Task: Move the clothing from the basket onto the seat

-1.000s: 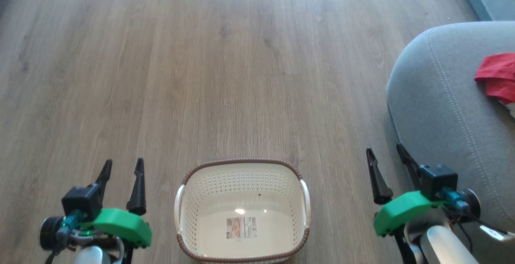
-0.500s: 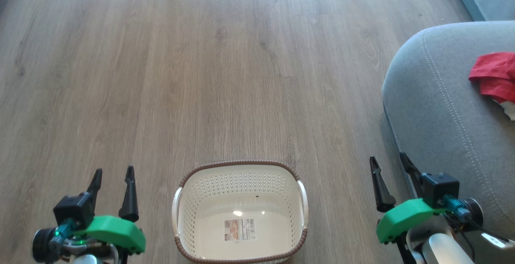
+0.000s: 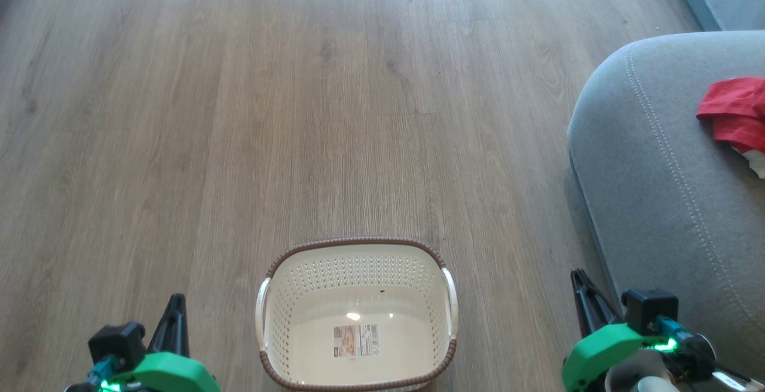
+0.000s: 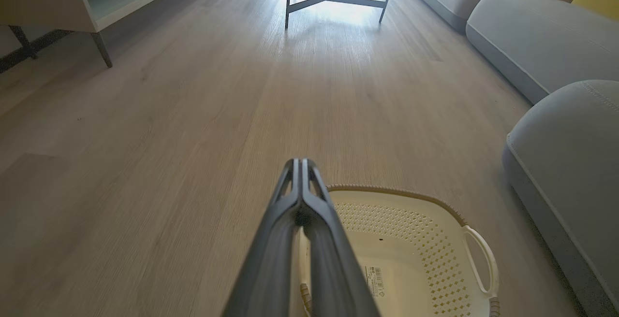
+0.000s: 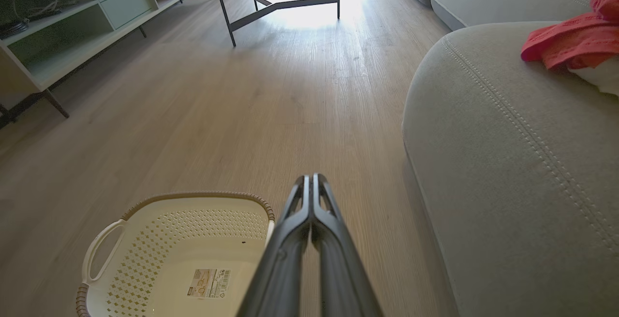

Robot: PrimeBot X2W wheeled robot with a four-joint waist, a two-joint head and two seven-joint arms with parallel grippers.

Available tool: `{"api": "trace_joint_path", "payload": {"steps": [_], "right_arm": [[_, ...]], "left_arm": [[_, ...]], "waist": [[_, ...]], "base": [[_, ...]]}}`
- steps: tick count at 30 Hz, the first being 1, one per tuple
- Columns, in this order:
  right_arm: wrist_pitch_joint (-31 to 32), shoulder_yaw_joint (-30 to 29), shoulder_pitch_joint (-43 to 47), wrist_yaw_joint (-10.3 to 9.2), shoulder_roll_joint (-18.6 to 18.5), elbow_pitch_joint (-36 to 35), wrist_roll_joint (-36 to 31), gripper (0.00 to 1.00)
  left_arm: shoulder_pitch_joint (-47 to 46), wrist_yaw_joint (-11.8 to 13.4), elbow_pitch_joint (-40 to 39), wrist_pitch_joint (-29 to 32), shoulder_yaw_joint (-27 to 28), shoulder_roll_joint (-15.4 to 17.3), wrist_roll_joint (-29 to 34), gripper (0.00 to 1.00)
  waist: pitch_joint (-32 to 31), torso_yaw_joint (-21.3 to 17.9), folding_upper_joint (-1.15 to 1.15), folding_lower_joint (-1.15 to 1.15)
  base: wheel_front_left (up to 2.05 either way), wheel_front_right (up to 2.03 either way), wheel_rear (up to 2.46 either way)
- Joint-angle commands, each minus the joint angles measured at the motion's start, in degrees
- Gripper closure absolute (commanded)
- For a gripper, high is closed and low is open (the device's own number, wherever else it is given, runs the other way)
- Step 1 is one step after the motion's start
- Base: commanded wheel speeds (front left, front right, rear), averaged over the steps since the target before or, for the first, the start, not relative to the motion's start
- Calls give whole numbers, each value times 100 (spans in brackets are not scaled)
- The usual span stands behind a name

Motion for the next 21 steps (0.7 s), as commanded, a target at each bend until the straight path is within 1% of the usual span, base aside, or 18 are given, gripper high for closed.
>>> {"api": "trace_joint_path", "payload": {"steps": [1,21], "right_arm": [[19,-67,-226,2,6,-201,147,100],[343,-323,-275,8,43,-312,1468,100]], "left_arm": [[-291,-2,-184,22,52,23,-138,100],[-368,-9,-360,340,48,28,-1574,100]], "waist": [[1,3,0,0],[17,29,0,0]], "base": [[0,0,0],[0,0,0]]}}
